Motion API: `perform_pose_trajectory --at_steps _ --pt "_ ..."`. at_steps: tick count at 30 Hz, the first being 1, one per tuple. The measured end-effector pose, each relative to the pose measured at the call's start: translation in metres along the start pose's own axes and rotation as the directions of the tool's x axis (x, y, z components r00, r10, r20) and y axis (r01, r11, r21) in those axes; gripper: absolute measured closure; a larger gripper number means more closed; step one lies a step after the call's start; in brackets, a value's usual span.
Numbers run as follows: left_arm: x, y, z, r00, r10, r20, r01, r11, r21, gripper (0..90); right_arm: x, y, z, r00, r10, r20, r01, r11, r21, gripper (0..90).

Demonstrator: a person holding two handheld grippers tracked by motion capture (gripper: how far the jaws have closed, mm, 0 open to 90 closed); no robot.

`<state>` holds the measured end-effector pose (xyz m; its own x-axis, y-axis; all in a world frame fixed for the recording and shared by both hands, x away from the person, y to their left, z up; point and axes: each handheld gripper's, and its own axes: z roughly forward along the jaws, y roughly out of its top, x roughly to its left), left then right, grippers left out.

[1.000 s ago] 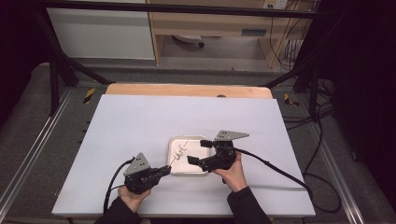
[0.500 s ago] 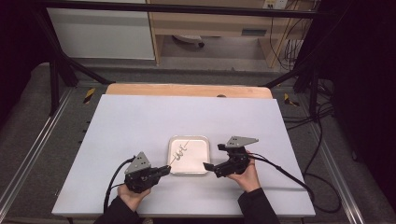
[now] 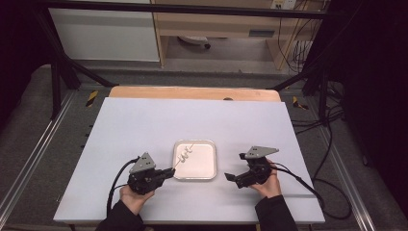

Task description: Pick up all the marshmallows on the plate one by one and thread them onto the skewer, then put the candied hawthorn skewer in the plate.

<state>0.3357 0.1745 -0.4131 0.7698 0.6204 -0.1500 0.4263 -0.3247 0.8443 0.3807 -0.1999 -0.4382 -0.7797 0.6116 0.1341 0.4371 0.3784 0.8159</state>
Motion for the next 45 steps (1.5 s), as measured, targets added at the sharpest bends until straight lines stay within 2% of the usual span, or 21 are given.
perform_pose_trajectory --at_steps 4,5,12,18,21,27,31,39,45 --pt "0.001 0.005 0.002 0.9999 0.003 -0.014 -0.002 0.9997 0.025 88.2 -0.005 -0.007 -0.009 0.9998 0.005 0.021 -0.005 1.000 0.006 0.3" --pt "0.001 0.006 0.003 0.9999 0.003 -0.016 -0.002 0.9996 0.030 88.2 -0.006 -0.010 -0.013 0.9992 -0.001 0.039 0.001 1.000 0.009 0.3" --pt "0.000 0.020 0.014 0.9995 0.016 -0.026 -0.014 0.9980 0.062 88.2 -0.010 -0.020 -0.022 0.9978 -0.007 0.066 0.006 1.000 0.012 0.3" --pt "-0.001 0.030 0.027 0.9994 0.022 -0.028 -0.019 0.9963 0.084 88.2 -0.013 -0.028 -0.029 0.9969 0.007 0.078 -0.008 1.000 0.013 0.3" --pt "-0.001 0.033 0.034 0.9986 0.029 -0.044 -0.025 0.9947 0.100 88.2 -0.015 -0.031 -0.032 0.9960 0.008 0.089 -0.009 1.000 0.011 0.3" --pt "0.001 0.034 0.049 0.9973 0.024 -0.070 -0.014 0.9909 0.134 88.2 -0.017 -0.034 -0.035 0.9955 0.021 0.093 -0.023 1.000 0.012 0.3" --pt "0.005 0.035 0.058 0.9967 -0.002 -0.082 0.014 0.9891 0.147 88.2 -0.017 -0.035 -0.034 0.9953 0.025 0.093 -0.026 1.000 0.015 0.3" --pt "0.005 0.031 0.074 0.9907 -0.034 -0.132 0.060 0.9784 0.198 88.1 -0.017 -0.036 -0.034 0.9957 0.028 0.088 -0.029 0.999 0.018 0.3" --pt "0.004 0.025 0.082 0.9864 -0.047 -0.158 0.086 0.9641 0.251 88.1 -0.017 -0.036 -0.033 0.9961 0.028 0.084 -0.030 0.999 0.021 0.3"
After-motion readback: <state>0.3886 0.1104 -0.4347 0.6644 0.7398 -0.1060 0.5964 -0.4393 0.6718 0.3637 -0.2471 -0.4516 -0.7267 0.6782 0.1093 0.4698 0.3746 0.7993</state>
